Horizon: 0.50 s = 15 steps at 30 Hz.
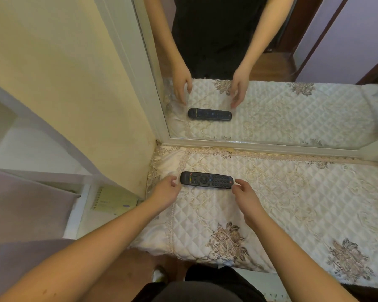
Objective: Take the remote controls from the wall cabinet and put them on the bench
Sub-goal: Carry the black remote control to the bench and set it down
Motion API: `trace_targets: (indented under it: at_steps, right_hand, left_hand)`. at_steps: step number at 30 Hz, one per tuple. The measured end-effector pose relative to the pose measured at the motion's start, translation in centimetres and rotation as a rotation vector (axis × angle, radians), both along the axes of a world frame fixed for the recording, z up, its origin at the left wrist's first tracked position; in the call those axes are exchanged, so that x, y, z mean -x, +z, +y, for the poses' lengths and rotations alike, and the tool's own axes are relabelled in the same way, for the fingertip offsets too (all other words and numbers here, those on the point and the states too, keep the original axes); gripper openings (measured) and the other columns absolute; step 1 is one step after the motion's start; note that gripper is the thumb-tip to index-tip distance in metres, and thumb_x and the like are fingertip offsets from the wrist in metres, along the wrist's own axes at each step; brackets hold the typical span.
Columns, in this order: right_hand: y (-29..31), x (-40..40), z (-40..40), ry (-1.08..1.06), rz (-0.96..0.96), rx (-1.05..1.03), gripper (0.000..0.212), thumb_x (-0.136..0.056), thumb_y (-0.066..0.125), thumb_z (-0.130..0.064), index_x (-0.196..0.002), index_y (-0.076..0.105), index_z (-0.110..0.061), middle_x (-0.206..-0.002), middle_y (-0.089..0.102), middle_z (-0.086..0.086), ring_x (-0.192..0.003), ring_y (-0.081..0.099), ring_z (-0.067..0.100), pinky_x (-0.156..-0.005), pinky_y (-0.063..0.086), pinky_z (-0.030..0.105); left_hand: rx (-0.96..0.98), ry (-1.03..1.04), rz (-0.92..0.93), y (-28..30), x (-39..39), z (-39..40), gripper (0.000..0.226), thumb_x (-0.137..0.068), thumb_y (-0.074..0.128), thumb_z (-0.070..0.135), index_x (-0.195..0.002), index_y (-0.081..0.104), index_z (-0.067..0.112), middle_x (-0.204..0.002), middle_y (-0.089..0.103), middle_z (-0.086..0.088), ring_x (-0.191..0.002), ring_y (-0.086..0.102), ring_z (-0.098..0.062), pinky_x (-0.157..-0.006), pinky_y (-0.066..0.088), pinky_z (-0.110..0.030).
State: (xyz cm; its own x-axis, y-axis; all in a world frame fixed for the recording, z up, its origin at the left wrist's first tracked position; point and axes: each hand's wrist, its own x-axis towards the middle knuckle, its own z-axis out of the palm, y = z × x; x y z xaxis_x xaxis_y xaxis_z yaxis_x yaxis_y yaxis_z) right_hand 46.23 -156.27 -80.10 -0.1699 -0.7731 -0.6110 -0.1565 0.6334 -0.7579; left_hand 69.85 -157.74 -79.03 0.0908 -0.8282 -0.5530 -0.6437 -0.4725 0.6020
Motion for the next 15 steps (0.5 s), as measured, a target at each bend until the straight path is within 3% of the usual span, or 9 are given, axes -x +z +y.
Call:
trace_targets:
  at_steps: [4,6,9,12,15]
  right_hand:
    - [1.8,0.0,-0.2,0.215,0.121,0.026,0.04,-0.099,0.044,-0.03,-0.137,0.046,-0.017,-0.135,0.053,0.004,-0.108,0.052,0.019,-0.083,0.037,0.03]
    - [2.6,-0.3,-0.4,0.372,0.249,0.066,0.042,-0.099,0.044,-0.032,-0.138,0.046,-0.015,-0.136,0.054,0.005,-0.118,0.053,0.022,-0.085,0.038,0.028]
    - [3.4,-1.3,-0.5,0.592,0.435,0.187,0.043,-0.099,0.044,-0.033,-0.137,0.048,-0.013,-0.132,0.056,0.008,-0.116,0.055,0.023,-0.086,0.041,0.027]
    - [3.5,-2.3,-0.1,0.758,0.634,0.322,0.045,-0.097,0.043,-0.039,-0.135,0.049,-0.015,-0.13,0.056,0.009,-0.115,0.054,0.025,-0.093,0.045,0.035]
    - [3.6,-3.7,0.5,0.856,0.785,0.413,0.051,-0.098,0.039,-0.043,-0.14,0.043,-0.015,-0.138,0.051,0.007,-0.124,0.047,0.026,-0.101,0.039,0.037]
  left_hand:
    - [0.055,-0.157,-0.103,0.9,-0.7,1.0,0.048,-0.095,0.05,0.026,-0.141,0.045,0.013,-0.129,0.057,-0.009,-0.113,0.055,-0.022,-0.092,0.041,-0.028]
    - [0.105,-0.244,-0.172,1.4,-1.2,1.7,0.05,-0.096,0.05,0.03,-0.142,0.043,0.014,-0.131,0.055,-0.009,-0.119,0.052,-0.022,-0.098,0.04,-0.03]
    - [0.19,-0.386,-0.338,1.6,-1.9,3.2,0.054,-0.095,0.047,0.04,-0.143,0.039,0.016,-0.136,0.05,-0.01,-0.125,0.046,-0.025,-0.102,0.039,-0.035]
    - [0.21,-0.492,-0.547,2.4,-2.3,4.9,0.067,-0.09,0.028,0.056,-0.145,0.034,0.019,-0.139,0.044,-0.008,-0.128,0.042,-0.027,-0.099,0.042,-0.04]
    - [0.252,-0.519,-0.653,3.6,-2.5,6.8,0.082,-0.079,0.009,0.061,-0.145,0.033,0.019,-0.143,0.043,-0.005,-0.132,0.039,-0.023,-0.099,0.041,-0.04]
